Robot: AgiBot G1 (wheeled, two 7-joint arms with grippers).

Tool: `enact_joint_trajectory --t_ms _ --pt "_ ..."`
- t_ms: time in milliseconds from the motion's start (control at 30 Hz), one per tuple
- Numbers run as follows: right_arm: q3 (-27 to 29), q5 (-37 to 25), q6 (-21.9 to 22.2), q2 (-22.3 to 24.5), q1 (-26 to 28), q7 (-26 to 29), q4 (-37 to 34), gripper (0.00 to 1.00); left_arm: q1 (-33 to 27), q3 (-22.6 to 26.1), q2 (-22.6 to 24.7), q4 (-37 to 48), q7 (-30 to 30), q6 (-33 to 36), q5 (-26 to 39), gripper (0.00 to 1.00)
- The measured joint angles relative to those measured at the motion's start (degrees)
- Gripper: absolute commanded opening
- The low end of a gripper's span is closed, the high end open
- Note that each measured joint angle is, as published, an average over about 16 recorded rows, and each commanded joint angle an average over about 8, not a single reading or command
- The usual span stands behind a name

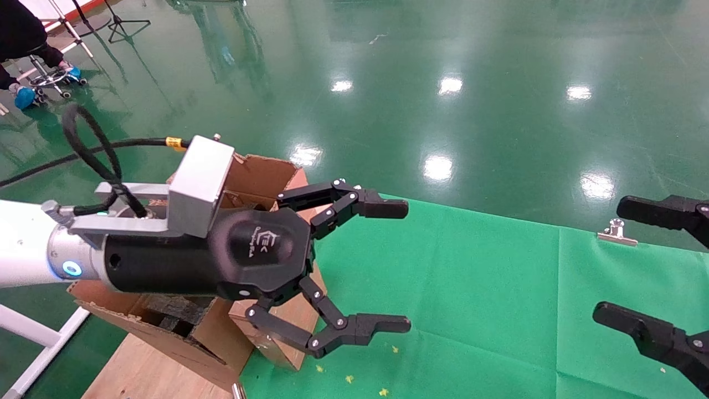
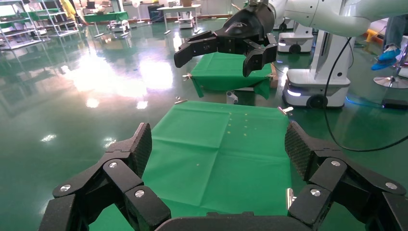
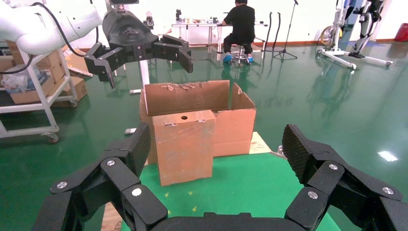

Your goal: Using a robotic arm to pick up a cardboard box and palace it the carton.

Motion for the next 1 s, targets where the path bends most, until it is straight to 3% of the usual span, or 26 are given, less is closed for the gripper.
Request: enact_joint_trajectory --t_ms 433,467,700,733,1000 --pt "0.0 0.0 0.0 0.0 0.0 0.0 0.0 1.00 0.0 0.0 0.0 0.0 0.0 0.0 0.1 1.00" --pt "0.0 0.0 0.0 0.0 0.0 0.0 0.0 0.93 0.0 0.0 -0.1 -0.1 0.0 0.0 0.2 1.00" --pt "0.0 0.0 0.0 0.0 0.0 0.0 0.0 0.06 -2.4 1.4 -1.7 -1.5 -1.3 0.1 4.9 1.00" --pt "0.0 0.0 0.0 0.0 0.0 0.0 0.0 0.00 -2.9 1.7 -1.9 -1.7 -1.7 0.1 5.9 1.00" --pt "0.0 0.0 0.0 0.0 0.0 0.0 0.0 0.00 -7.6 4.4 -3.7 -3.3 -5.4 -0.1 13.9 1.00"
